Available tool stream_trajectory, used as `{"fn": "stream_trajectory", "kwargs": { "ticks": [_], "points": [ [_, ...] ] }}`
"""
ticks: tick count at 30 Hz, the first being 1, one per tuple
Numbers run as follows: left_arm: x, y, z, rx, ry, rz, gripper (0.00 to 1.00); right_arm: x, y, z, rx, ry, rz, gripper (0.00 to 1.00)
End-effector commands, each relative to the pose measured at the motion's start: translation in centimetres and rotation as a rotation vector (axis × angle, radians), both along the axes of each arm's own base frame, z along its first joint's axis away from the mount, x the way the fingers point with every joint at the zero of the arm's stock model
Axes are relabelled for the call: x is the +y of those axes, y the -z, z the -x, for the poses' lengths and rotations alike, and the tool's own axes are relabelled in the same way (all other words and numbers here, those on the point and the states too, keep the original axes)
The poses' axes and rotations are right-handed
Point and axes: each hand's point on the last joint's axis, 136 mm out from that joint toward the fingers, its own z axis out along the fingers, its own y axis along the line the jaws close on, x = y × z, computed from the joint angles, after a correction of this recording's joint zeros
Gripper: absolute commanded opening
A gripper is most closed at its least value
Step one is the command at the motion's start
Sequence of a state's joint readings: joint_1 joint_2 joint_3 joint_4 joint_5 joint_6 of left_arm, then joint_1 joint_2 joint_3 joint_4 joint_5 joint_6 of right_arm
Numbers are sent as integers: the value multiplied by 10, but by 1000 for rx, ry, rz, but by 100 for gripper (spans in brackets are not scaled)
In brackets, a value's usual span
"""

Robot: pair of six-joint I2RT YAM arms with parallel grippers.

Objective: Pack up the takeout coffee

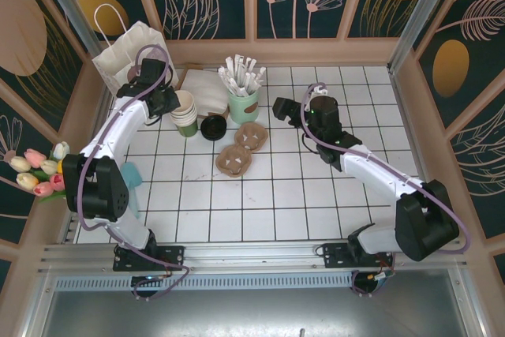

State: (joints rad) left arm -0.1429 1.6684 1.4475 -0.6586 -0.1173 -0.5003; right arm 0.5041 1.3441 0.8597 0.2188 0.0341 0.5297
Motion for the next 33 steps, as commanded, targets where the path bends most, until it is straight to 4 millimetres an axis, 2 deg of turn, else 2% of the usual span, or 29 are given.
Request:
{"fn": "stream_trajectory", "kwargs": {
  "ticks": [1, 5, 8, 13, 18, 25, 33],
  "points": [
    [0, -5, -4, 4, 11, -22, 7, 3, -9, -4, -17, 4, 2, 97],
    [-2, -11, -6, -10, 25, -12, 0, 5, -9, -6, -12, 2, 0, 97],
    [-4, -18, -7, -28, 31, -1, 0, 6, -10, -6, -11, 1, 1, 97],
    [-14, -40, -12, -107, 65, 48, 0, 5, -12, -5, -17, -2, 8, 97],
    [-10, -47, -14, -115, 49, 29, 0, 0, -17, -2, -41, 3, 43, 97],
    [-7, -71, -21, -142, 53, -2, 0, -8, -24, 5, -82, 1, 100, 97],
    [-4, -95, -22, -145, 72, -39, 0, 0, -20, 13, -89, -64, 112, 98]
  ]
}}
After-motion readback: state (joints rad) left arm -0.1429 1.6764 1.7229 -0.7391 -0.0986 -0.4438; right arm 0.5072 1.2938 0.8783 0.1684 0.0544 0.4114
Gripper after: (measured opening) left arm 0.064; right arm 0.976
